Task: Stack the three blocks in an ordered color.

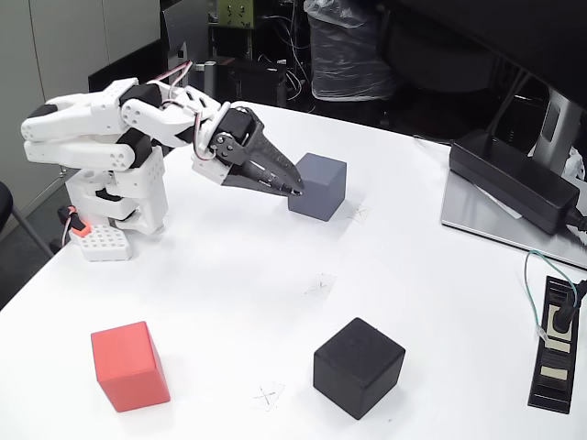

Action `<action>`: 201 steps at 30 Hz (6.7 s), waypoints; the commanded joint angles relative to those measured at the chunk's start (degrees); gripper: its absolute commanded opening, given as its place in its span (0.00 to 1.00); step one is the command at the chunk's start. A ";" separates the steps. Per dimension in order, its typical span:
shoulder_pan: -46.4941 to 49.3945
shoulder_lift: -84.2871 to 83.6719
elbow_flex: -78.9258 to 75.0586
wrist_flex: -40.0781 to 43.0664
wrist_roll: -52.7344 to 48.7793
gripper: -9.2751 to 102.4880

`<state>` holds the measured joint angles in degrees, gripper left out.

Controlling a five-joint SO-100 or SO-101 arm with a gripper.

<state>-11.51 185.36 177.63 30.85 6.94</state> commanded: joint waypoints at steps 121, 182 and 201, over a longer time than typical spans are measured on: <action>-19.51 -102.30 -86.22 49.13 -64.07 0.39; 11.95 -74.88 -93.87 59.85 -61.35 0.08; 50.71 -57.83 -78.05 59.85 -95.27 0.08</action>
<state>35.24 125.86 99.40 90.70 -83.41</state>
